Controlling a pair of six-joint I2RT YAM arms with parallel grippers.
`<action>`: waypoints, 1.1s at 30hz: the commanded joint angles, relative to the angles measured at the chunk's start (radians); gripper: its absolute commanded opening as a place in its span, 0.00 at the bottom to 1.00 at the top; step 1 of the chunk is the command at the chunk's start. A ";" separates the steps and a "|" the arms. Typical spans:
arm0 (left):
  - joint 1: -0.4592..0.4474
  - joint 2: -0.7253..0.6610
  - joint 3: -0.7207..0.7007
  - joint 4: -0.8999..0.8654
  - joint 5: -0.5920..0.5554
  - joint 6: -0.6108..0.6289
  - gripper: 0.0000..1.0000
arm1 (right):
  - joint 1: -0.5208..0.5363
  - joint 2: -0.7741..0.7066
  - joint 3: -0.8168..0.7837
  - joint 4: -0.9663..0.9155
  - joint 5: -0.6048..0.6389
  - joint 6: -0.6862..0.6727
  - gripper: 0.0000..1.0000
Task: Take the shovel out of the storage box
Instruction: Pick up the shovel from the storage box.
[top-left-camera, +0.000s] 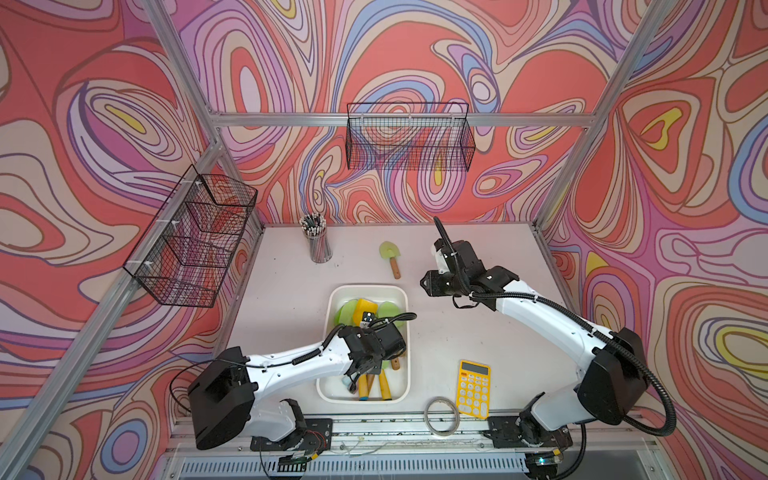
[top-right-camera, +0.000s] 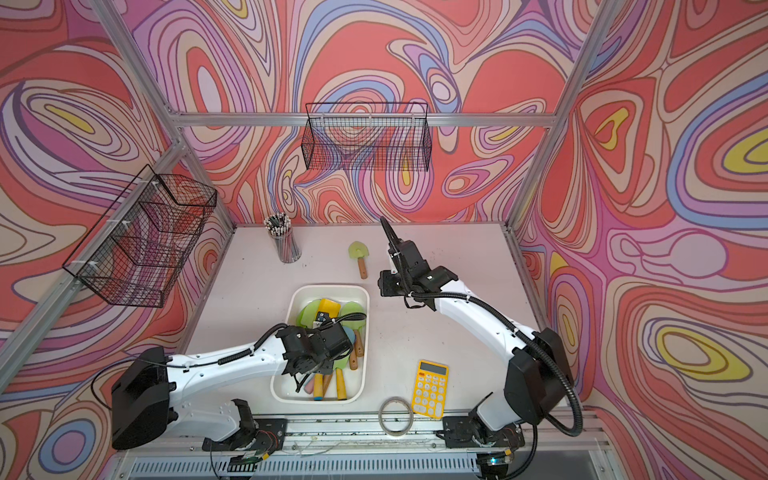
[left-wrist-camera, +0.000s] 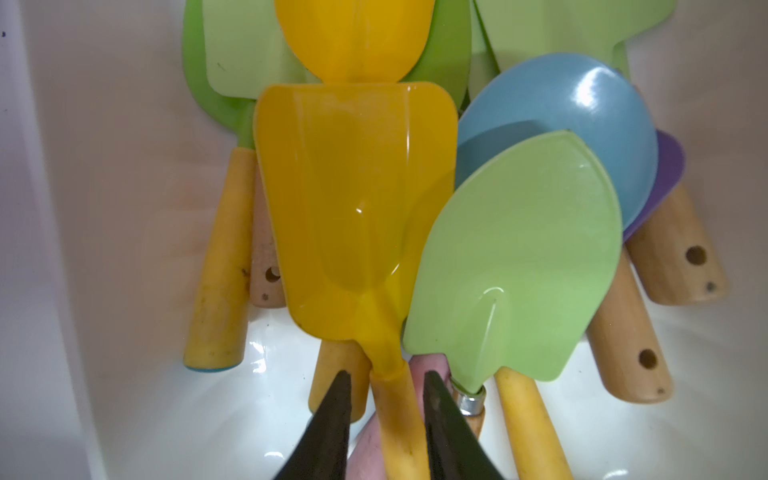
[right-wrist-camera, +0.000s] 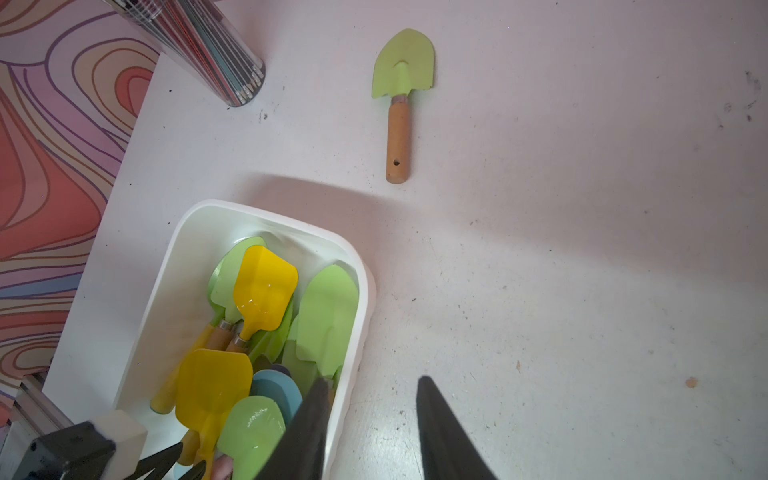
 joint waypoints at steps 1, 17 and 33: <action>-0.007 0.030 0.029 -0.041 -0.020 -0.037 0.33 | -0.001 -0.019 -0.032 0.011 0.005 0.001 0.38; -0.010 0.074 0.000 -0.078 0.020 -0.101 0.33 | -0.001 -0.040 -0.067 0.018 -0.014 -0.008 0.38; -0.012 0.129 -0.017 -0.068 0.030 -0.104 0.27 | -0.001 -0.058 -0.091 0.023 -0.014 -0.011 0.39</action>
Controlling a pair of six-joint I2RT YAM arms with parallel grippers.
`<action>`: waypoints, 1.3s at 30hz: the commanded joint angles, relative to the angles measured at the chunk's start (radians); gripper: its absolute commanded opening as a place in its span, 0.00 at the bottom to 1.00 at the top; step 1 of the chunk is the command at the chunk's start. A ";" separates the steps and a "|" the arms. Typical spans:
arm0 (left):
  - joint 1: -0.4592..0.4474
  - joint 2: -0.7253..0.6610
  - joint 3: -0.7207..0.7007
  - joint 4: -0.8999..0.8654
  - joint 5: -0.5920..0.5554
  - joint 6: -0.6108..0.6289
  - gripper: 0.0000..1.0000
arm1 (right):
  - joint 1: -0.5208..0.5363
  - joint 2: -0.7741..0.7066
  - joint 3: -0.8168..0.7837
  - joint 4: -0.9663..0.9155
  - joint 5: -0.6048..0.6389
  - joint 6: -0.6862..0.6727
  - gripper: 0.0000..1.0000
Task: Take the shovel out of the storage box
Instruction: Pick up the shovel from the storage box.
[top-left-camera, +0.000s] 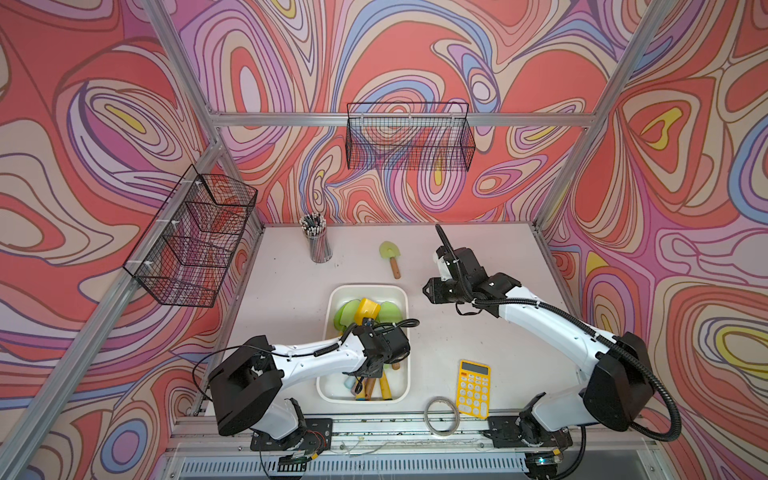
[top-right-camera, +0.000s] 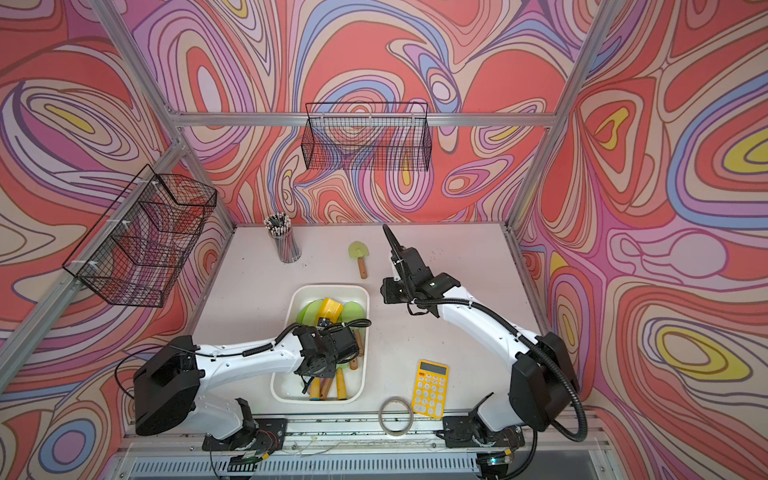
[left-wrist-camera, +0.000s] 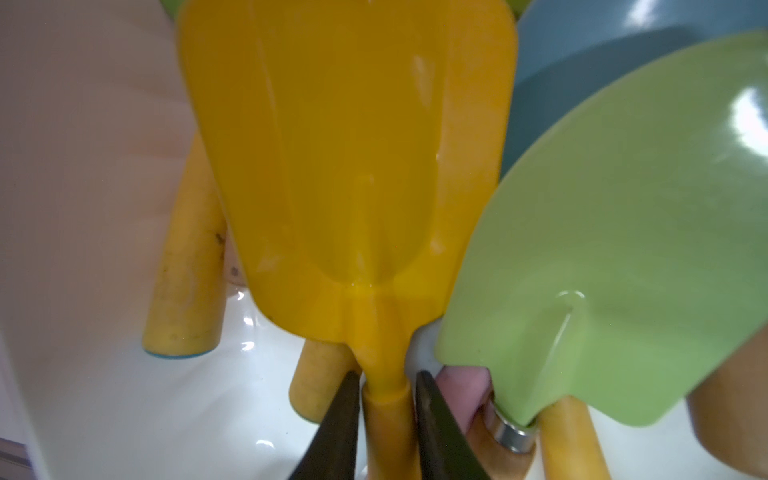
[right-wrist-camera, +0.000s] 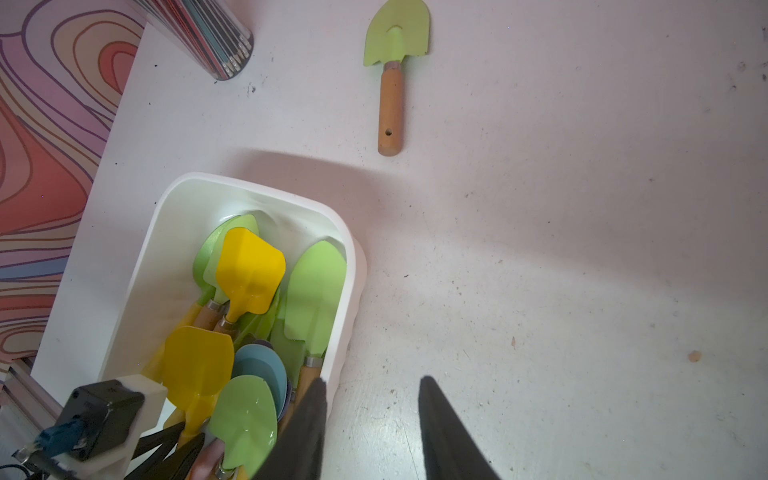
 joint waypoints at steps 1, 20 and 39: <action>-0.006 0.013 -0.019 -0.024 -0.001 -0.020 0.26 | 0.000 -0.026 -0.015 0.003 -0.004 -0.007 0.39; -0.004 -0.019 0.014 -0.076 -0.066 -0.022 0.01 | 0.000 -0.040 -0.013 -0.001 -0.004 -0.020 0.39; 0.355 -0.417 -0.056 0.205 0.276 0.213 0.00 | -0.001 -0.124 -0.106 0.130 -0.207 -0.002 0.42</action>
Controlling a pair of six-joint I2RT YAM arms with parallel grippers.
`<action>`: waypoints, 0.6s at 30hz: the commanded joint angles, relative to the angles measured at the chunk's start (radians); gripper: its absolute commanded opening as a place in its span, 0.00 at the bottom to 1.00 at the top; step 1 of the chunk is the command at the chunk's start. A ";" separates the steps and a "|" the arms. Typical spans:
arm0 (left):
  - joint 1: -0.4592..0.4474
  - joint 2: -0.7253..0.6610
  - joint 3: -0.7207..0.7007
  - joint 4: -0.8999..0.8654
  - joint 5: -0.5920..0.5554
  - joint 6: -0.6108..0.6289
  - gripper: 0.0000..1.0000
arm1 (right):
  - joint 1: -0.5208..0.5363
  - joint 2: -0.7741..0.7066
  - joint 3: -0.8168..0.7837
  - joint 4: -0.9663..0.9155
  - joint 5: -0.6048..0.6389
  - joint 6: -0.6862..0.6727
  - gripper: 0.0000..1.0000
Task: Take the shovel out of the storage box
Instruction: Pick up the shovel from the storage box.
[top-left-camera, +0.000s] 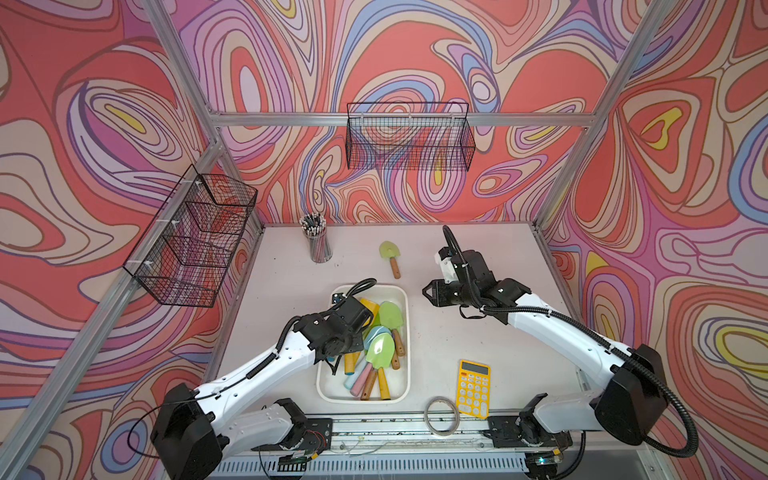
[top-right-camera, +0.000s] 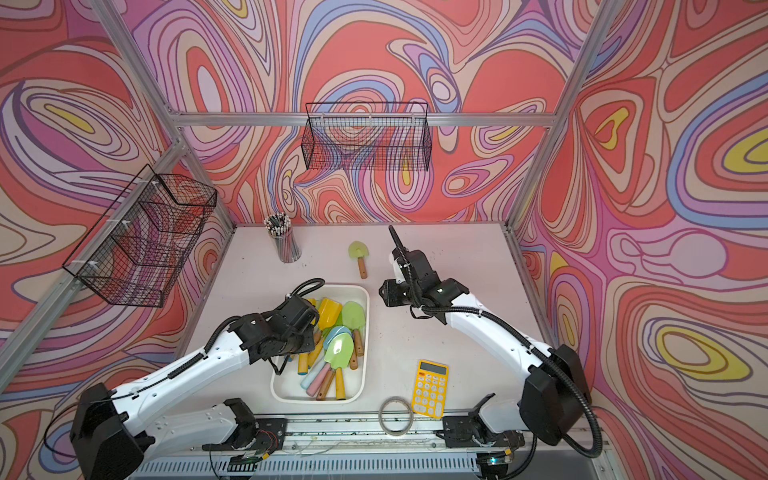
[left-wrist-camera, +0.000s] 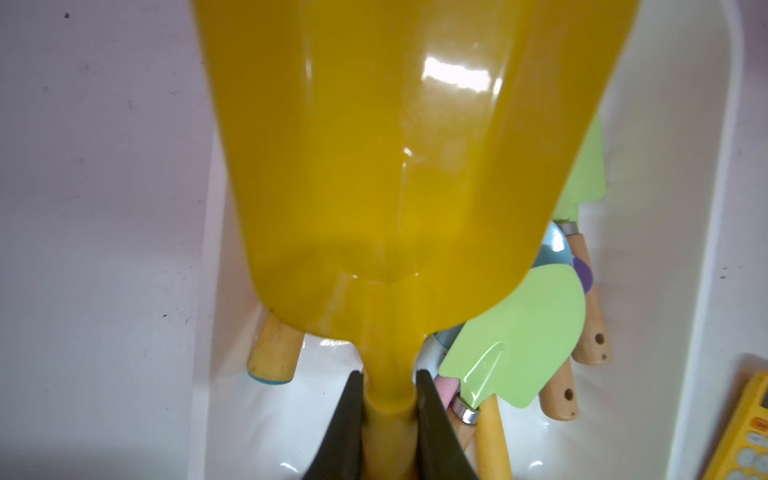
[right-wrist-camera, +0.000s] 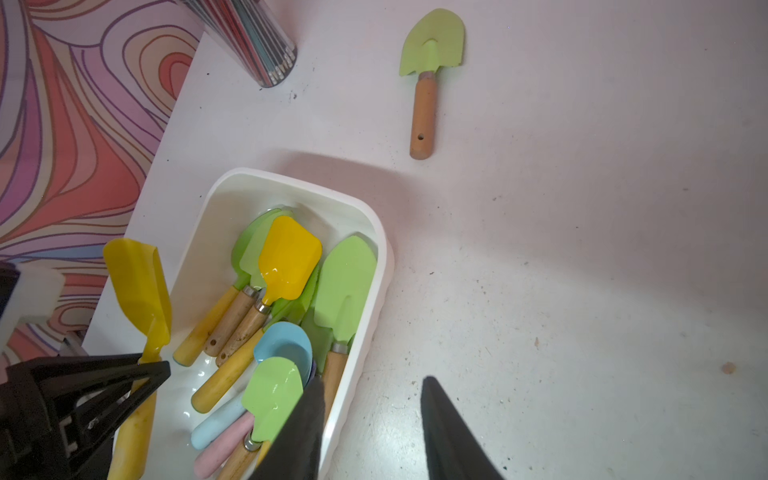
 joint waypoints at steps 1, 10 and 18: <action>0.041 -0.046 -0.026 0.141 0.147 0.050 0.00 | -0.001 -0.045 -0.051 0.097 -0.159 0.020 0.43; 0.123 -0.123 -0.069 0.470 0.390 0.032 0.00 | 0.000 -0.095 -0.181 0.397 -0.495 0.137 0.61; 0.173 -0.122 -0.133 0.842 0.541 -0.106 0.00 | -0.002 -0.124 -0.317 0.844 -0.652 0.363 0.62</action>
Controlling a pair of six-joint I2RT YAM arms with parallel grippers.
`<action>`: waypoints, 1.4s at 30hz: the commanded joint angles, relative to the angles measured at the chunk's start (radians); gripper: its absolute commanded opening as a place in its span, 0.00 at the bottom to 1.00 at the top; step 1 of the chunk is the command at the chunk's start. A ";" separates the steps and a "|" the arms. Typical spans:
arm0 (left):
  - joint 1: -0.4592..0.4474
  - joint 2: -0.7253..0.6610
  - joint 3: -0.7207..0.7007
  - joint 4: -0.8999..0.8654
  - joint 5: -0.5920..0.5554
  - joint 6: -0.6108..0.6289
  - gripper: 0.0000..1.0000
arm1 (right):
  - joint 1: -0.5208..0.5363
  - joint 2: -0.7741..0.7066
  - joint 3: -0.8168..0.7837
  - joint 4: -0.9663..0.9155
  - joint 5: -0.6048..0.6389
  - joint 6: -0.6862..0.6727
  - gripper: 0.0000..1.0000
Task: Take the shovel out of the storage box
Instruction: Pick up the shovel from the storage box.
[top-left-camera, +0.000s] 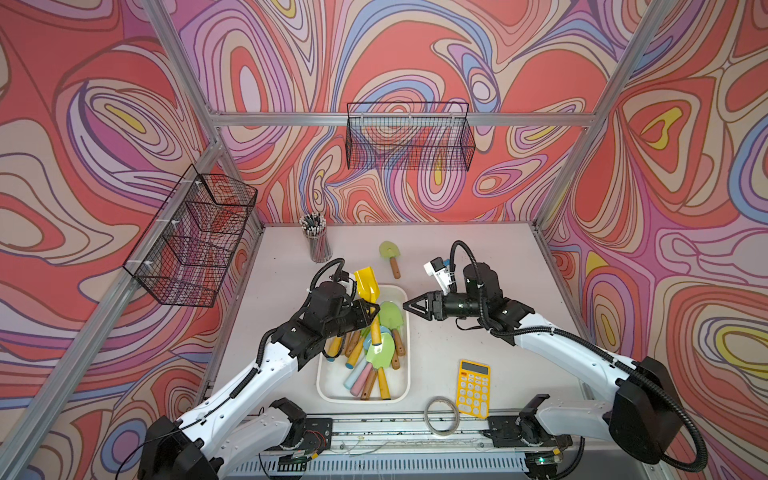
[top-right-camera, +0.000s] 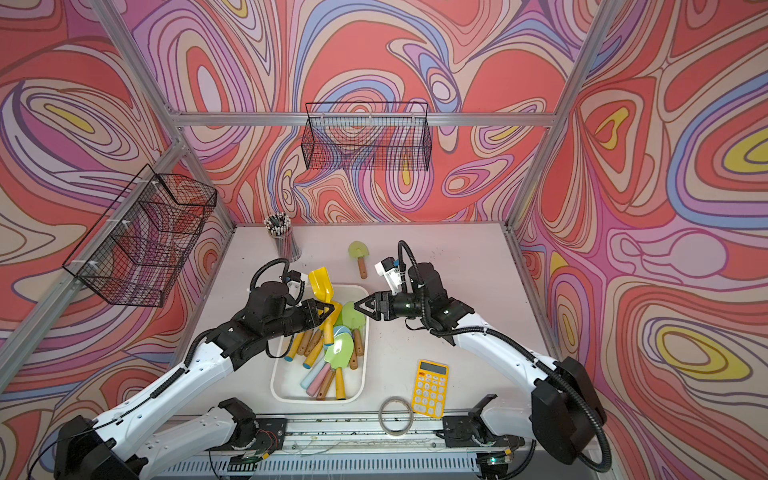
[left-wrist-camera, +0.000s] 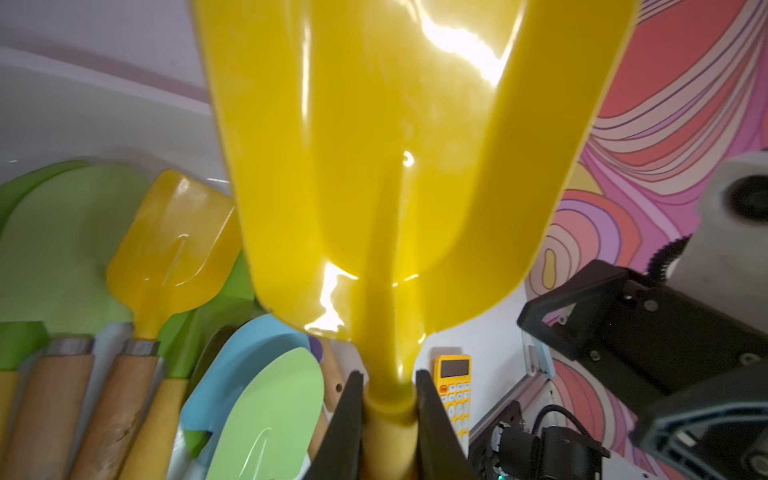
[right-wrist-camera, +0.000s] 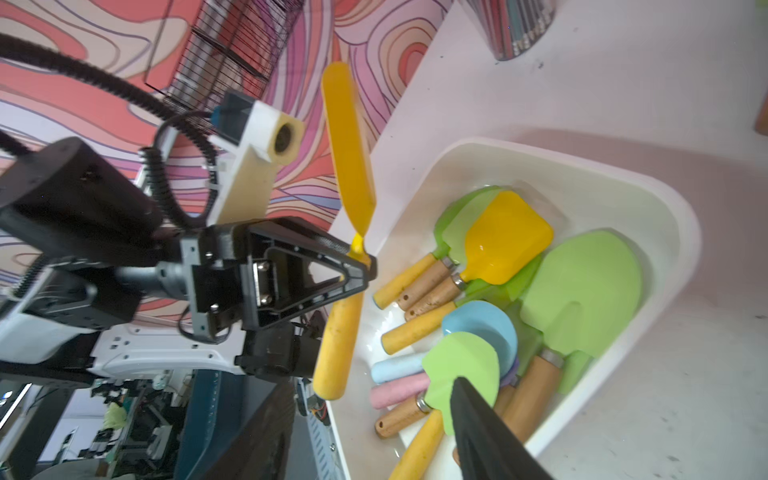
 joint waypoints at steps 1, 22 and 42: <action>0.011 -0.008 -0.020 0.269 0.098 -0.088 0.00 | -0.002 -0.013 -0.066 0.368 -0.110 0.195 0.62; 0.017 0.040 -0.076 0.781 0.230 -0.284 0.00 | -0.001 0.162 -0.119 0.986 -0.213 0.549 0.51; 0.022 0.084 -0.085 0.942 0.258 -0.313 0.00 | -0.001 0.304 -0.089 1.376 -0.282 0.817 0.45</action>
